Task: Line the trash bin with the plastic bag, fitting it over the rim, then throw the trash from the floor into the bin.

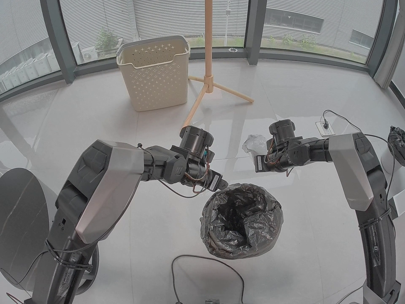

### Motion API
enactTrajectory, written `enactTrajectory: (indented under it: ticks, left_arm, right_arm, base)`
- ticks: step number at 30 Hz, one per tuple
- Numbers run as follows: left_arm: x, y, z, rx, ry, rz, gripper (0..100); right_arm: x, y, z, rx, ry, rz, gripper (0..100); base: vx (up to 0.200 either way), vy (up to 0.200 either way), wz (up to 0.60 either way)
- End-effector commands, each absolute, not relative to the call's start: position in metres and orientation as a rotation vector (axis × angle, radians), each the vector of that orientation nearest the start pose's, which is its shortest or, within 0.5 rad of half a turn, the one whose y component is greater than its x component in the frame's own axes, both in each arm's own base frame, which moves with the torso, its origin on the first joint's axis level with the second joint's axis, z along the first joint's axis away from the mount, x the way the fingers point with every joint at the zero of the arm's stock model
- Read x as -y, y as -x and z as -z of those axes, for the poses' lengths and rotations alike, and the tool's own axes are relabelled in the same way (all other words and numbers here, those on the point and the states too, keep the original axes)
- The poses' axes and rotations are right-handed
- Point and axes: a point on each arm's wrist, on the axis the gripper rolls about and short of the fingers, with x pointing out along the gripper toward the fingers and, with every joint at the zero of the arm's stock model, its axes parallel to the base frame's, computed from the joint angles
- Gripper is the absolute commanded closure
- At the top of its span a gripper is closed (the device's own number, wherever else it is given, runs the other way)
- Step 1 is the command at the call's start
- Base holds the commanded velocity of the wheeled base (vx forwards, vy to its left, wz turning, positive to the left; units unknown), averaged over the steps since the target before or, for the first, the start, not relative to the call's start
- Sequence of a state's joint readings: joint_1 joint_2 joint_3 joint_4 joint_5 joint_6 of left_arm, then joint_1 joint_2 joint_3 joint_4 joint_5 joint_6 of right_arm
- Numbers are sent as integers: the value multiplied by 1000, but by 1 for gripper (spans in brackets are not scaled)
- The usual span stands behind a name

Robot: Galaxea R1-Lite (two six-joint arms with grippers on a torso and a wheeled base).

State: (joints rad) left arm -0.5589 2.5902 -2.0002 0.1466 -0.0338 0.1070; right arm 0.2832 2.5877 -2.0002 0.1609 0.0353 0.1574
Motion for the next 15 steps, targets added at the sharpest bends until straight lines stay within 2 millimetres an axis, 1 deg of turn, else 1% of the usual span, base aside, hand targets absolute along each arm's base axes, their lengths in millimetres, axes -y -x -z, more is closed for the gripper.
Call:
enactTrajectory:
  ticks: [1,4,9,15]
  left_arm:
    - [276,-440,-50,-701,-295,605,0]
    - [274,-441,-48,-706,-295,601,0]
    - [254,-452,-49,-709,-290,563,0]
    - [253,-451,-50,-718,-287,558,0]
  right_arm:
    - [-157,-484,-92,-737,-105,-256,100]
    - [-163,-477,-97,-772,-165,-239,100]
    - [-157,-473,-95,-838,-175,-209,100]
    - [-158,-458,-109,-929,-205,-211,100]
  base:
    - [-200,0,0]
    - [-200,0,0]
    - [-200,0,0]
    - [-200,0,0]
